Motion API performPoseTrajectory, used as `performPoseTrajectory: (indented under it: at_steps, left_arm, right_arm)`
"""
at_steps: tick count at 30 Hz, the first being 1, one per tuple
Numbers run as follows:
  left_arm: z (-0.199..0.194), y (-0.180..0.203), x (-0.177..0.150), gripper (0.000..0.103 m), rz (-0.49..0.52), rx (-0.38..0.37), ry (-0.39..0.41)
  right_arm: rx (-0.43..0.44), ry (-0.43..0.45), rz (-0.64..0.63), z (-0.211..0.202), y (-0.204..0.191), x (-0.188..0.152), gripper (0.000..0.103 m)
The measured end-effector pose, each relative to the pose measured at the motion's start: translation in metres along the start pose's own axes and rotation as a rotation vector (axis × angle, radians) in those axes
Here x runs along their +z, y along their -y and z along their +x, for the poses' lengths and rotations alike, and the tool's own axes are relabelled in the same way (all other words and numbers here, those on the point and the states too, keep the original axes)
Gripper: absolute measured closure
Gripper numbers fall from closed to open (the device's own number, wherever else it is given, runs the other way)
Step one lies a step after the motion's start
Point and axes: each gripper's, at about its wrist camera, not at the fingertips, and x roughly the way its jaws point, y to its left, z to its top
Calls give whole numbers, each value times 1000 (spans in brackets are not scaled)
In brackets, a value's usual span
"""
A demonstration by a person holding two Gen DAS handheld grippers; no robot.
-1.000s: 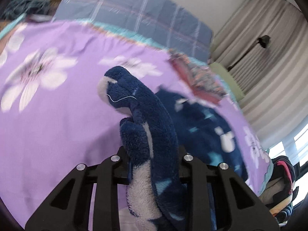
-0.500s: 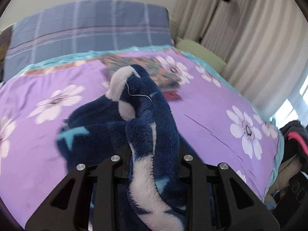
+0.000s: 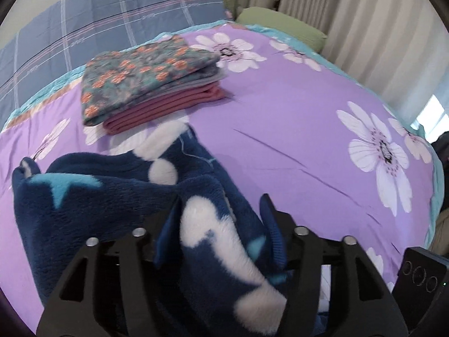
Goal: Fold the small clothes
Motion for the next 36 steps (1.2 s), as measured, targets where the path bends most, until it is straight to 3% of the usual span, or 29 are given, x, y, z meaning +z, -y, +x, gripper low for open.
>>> performPoseTrajectory:
  at_steps: [4, 7, 9, 11, 13, 16, 17, 18, 20, 23, 24, 25, 26, 30, 33, 36]
  left_arm:
    - [-1, 7, 0, 44, 7, 6, 7]
    - [-32, 14, -1, 44, 49, -47, 82]
    - [-64, 20, -8, 42, 124, -38, 149]
    - [-95, 21, -23, 38, 202, 38, 206]
    - [-114, 15, -45, 35, 253, 164, 239]
    - [-111, 2, -77, 35, 310, 351, 215]
    - [-104, -4, -84, 35, 315, 378, 190]
    - [-94, -10, -92, 35, 314, 383, 159]
    - [-83, -16, -97, 35, 278, 370, 178]
    - [-64, -6, -91, 37, 237, 292, 173]
    - [-57, 1, -88, 37, 266, 305, 166]
    - [-51, 10, -86, 37, 303, 320, 155]
    - [-45, 17, -83, 37, 340, 330, 143]
    - [-42, 18, -80, 35, 335, 314, 142]
    - [-58, 19, -95, 30, 336, 355, 209]
    - [-92, 20, -117, 24, 269, 356, 273]
  right_arm:
    - [-49, -4, -19, -2, 4, 2, 79]
    - [-111, 8, -83, -5, 3, -2, 77]
    - [-133, 19, -113, -1, 4, 0, 77]
    - [-120, 25, -116, -1, 7, 0, 77]
    - [-99, 28, -108, -2, 10, -1, 75]
    - [-77, 20, -99, -3, 10, 0, 68]
    - [-74, 15, -100, -3, 8, 2, 66]
    - [-74, 9, -102, -1, 7, 4, 64]
    - [-76, -12, -113, 2, -2, 9, 57]
    - [-117, -23, -174, 7, -21, 15, 49]
    - [-164, -17, -199, 7, -27, 15, 50]
    - [-271, 2, -224, 7, -29, 16, 60]
    - [-309, 2, -215, 8, -25, 17, 65]
    - [-260, -8, -113, 7, 5, 12, 69]
    - [-287, 19, -189, 10, 2, 5, 65]
    - [-310, 26, -218, 13, -1, 4, 64]
